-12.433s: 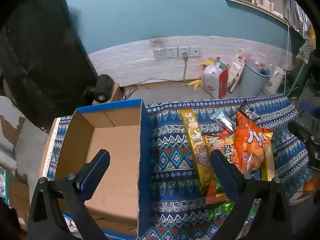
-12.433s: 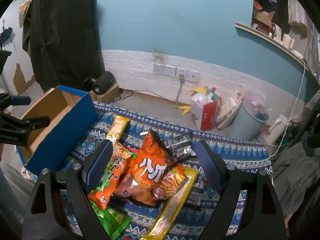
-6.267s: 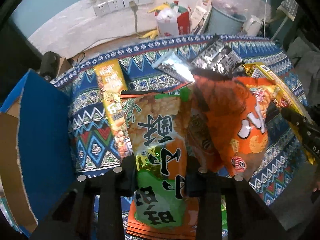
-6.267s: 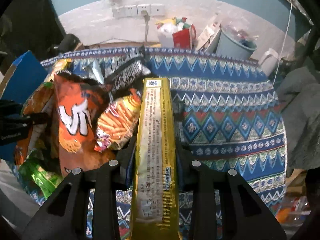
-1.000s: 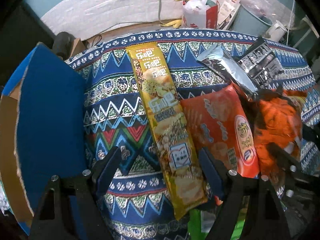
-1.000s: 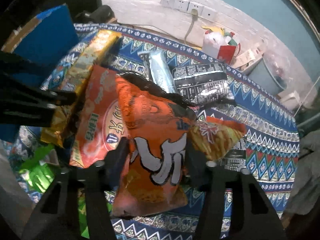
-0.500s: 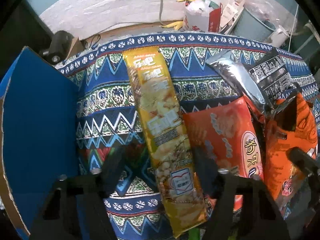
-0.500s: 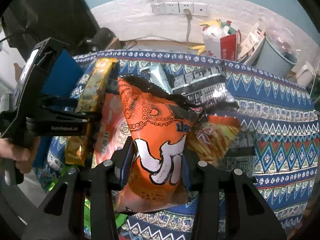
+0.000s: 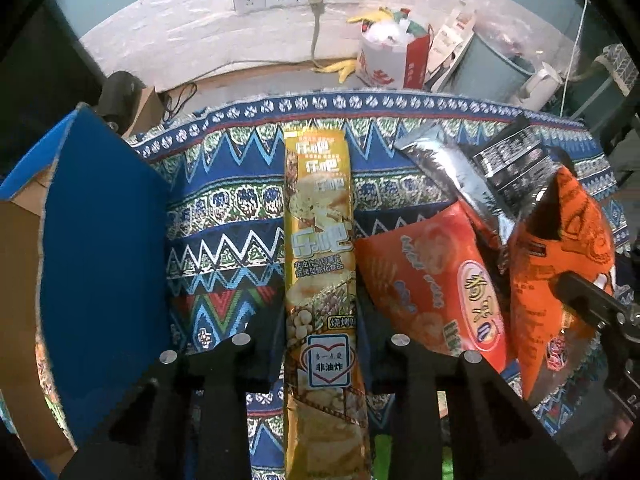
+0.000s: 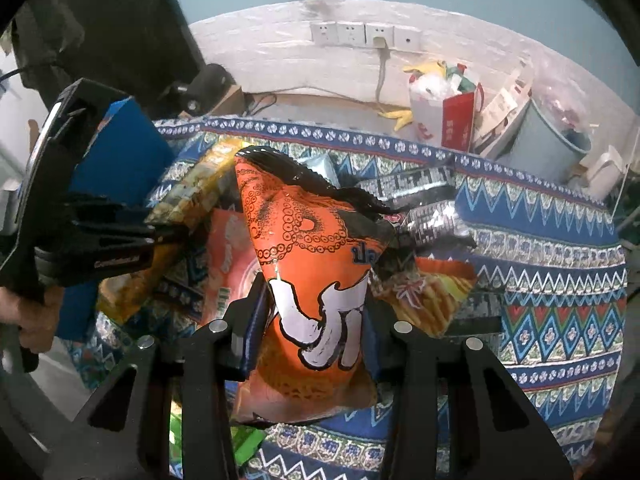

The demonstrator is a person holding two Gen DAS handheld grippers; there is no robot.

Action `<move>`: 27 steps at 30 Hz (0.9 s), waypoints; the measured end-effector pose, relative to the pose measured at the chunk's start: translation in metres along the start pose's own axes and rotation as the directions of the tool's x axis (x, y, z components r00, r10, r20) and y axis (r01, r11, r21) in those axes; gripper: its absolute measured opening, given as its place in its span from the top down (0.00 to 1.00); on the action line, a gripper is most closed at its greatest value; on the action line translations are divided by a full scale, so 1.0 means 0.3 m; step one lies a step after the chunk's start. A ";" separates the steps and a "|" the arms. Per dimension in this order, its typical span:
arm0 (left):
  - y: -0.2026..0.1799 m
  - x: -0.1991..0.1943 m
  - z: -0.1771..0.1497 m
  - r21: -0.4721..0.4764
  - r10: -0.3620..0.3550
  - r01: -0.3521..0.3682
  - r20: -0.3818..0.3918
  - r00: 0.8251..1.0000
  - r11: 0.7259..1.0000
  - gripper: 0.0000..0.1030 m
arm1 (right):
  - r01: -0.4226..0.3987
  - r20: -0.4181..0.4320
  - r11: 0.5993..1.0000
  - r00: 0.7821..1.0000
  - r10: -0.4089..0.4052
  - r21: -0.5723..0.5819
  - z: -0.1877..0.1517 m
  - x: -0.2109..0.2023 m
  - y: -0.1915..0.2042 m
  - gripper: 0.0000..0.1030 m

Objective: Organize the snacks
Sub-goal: 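Grasp a yellow snack pack with the left tool while the right tool grasps the orange chip bag, then lift both bags over the cardboard box and release them inside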

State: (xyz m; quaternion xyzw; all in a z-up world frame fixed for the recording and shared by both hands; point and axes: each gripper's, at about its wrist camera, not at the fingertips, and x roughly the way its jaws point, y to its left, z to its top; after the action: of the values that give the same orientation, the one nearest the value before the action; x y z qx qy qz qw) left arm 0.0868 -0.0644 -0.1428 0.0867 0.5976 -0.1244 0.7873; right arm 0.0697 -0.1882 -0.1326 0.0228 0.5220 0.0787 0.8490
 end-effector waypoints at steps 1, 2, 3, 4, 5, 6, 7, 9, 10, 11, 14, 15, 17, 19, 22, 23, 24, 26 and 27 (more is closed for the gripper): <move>0.004 -0.008 0.000 0.000 -0.001 0.001 0.006 1.000 1.000 0.70 | 0.001 0.006 1.000 1.000 -0.001 -0.002 0.004 -0.007 0.004 0.62; 0.008 -0.026 -0.005 0.002 -0.002 0.002 0.019 1.000 1.000 0.70 | 0.002 0.011 1.000 1.000 -0.001 -0.003 0.008 -0.012 0.005 0.62; 0.007 -0.038 -0.007 0.004 0.000 0.000 0.028 1.000 1.000 0.70 | 0.003 0.017 1.000 1.000 -0.003 -0.004 0.011 -0.018 0.006 0.62; 0.008 -0.054 -0.010 0.003 0.002 -0.002 0.042 0.999 1.000 0.70 | 0.003 0.021 1.000 1.000 -0.003 -0.005 0.014 -0.025 0.009 0.62; 0.012 -0.067 -0.015 0.003 0.002 -0.002 0.052 0.999 1.000 0.70 | 0.002 0.025 1.000 1.000 -0.002 -0.007 0.016 -0.030 0.012 0.62; 0.016 -0.080 -0.019 0.004 0.001 -0.001 0.062 0.998 1.000 0.70 | 0.002 0.030 1.000 1.000 -0.002 -0.008 0.019 -0.037 0.015 0.62; 0.019 -0.097 -0.024 0.003 0.002 -0.003 0.076 0.997 1.000 0.70 | 0.003 0.035 1.000 0.999 -0.002 -0.009 0.022 -0.046 0.020 0.62; 0.023 -0.124 -0.029 0.000 0.002 -0.003 0.093 0.996 1.000 0.70 | 0.002 0.041 1.000 0.999 -0.001 -0.012 0.027 -0.058 0.025 0.62; 0.025 -0.137 -0.033 -0.003 0.000 0.000 0.101 0.995 1.000 0.70 | 0.000 0.047 1.000 0.999 0.000 -0.013 0.031 -0.066 0.030 0.62; 0.028 -0.155 -0.039 -0.004 -0.006 0.007 0.110 0.994 1.000 0.70 | 0.000 0.050 1.000 0.999 0.001 -0.015 0.031 -0.073 0.034 0.62; 0.036 -0.194 -0.048 -0.004 -0.010 0.010 0.138 0.990 1.000 0.70 | 0.001 0.065 1.000 0.998 0.001 -0.018 0.040 -0.096 0.046 0.62; 0.038 -0.211 -0.053 -0.003 -0.009 0.010 0.148 0.989 1.000 0.70 | 0.000 0.069 1.000 0.998 0.001 -0.018 0.045 -0.104 0.052 0.62; 0.045 -0.242 -0.062 -0.005 -0.013 0.014 0.165 0.986 1.000 0.70 | 0.000 0.078 1.000 0.997 0.001 -0.020 0.054 -0.122 0.061 0.62; 0.058 -0.270 -0.078 -0.013 -0.023 0.026 0.176 0.984 1.000 0.70 | 0.000 0.090 1.000 0.996 0.002 -0.021 0.061 -0.141 0.071 0.62; 0.077 -0.305 -0.095 -0.022 -0.033 0.038 0.194 0.981 0.999 0.70 | -0.001 0.102 1.000 0.995 0.004 -0.025 0.069 -0.166 0.085 0.62; 0.082 -0.318 -0.104 -0.022 -0.030 0.035 0.202 0.979 0.999 0.70 | -0.003 0.107 1.000 0.994 0.005 -0.026 0.074 -0.175 0.092 0.62; 0.088 -0.332 -0.111 -0.021 -0.025 0.030 0.211 0.977 0.999 0.70 | -0.004 0.110 1.000 0.994 0.007 -0.026 0.078 -0.182 0.096 0.62; 0.101 -0.354 -0.119 -0.025 -0.024 0.030 0.222 0.975 0.999 0.70 | -0.006 0.119 1.000 0.993 0.009 -0.026 0.086 -0.196 0.104 0.62; 0.108 -0.363 -0.122 -0.030 -0.026 0.034 0.225 0.974 0.999 0.70 | -0.007 0.122 1.000 0.992 0.010 -0.026 0.090 -0.201 0.108 0.62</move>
State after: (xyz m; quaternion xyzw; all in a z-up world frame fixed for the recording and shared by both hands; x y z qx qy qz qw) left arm 0.0352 -0.0130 -0.0484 0.0500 0.5079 -0.1353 0.8493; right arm 0.0635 -0.1645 -0.0632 0.0190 0.4679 0.0876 0.8792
